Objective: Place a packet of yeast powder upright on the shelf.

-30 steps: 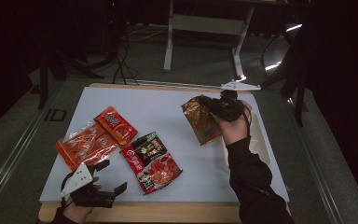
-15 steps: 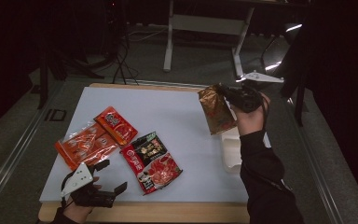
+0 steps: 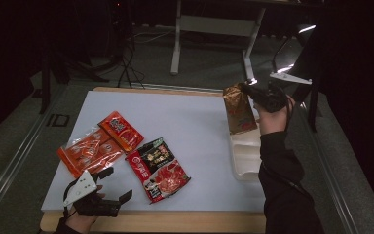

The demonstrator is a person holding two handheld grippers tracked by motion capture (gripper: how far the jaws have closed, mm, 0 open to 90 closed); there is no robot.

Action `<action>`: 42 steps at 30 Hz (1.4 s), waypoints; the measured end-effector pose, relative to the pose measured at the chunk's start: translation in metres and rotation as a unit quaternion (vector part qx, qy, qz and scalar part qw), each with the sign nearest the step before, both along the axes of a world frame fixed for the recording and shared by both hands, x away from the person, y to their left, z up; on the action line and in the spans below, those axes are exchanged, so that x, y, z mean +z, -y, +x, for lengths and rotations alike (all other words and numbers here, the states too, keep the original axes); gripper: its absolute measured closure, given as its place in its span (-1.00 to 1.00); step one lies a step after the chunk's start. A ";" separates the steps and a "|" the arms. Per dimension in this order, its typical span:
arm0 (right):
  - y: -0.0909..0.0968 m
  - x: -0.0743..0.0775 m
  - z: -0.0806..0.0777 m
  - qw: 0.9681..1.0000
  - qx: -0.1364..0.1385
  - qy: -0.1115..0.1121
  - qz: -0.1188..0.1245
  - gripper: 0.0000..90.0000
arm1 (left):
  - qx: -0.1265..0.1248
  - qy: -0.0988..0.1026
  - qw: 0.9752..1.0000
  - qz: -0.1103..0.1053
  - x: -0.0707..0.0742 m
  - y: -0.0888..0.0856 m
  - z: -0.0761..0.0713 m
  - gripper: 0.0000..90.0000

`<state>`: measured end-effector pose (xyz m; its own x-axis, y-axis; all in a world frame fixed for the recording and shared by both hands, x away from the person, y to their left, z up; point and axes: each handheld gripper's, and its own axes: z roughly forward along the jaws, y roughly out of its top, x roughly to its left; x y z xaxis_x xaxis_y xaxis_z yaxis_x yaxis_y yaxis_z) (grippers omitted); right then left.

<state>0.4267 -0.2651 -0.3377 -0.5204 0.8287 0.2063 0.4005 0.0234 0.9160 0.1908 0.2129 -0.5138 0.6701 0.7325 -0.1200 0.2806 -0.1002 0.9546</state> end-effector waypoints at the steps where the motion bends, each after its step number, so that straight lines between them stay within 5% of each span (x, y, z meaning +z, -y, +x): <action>1: 0.003 0.000 0.002 1.000 -0.003 -0.001 0.003 0.95 | 0.002 0.000 1.000 0.000 0.000 0.000 0.000 -1.00; 26: 0.032 -0.021 0.047 0.997 -0.074 0.000 0.023 0.95 | 0.041 -0.003 0.999 0.009 -0.001 -0.015 -0.019 -1.00; 35: 0.028 -0.040 0.054 0.997 -0.076 -0.026 0.015 0.94 | 0.046 -0.003 0.999 0.010 -0.001 -0.017 -0.022 -1.00; 42: 0.036 -0.053 0.049 0.995 -0.080 -0.066 -0.006 0.94 | 0.044 -0.003 0.999 0.013 -0.001 -0.016 -0.022 -1.00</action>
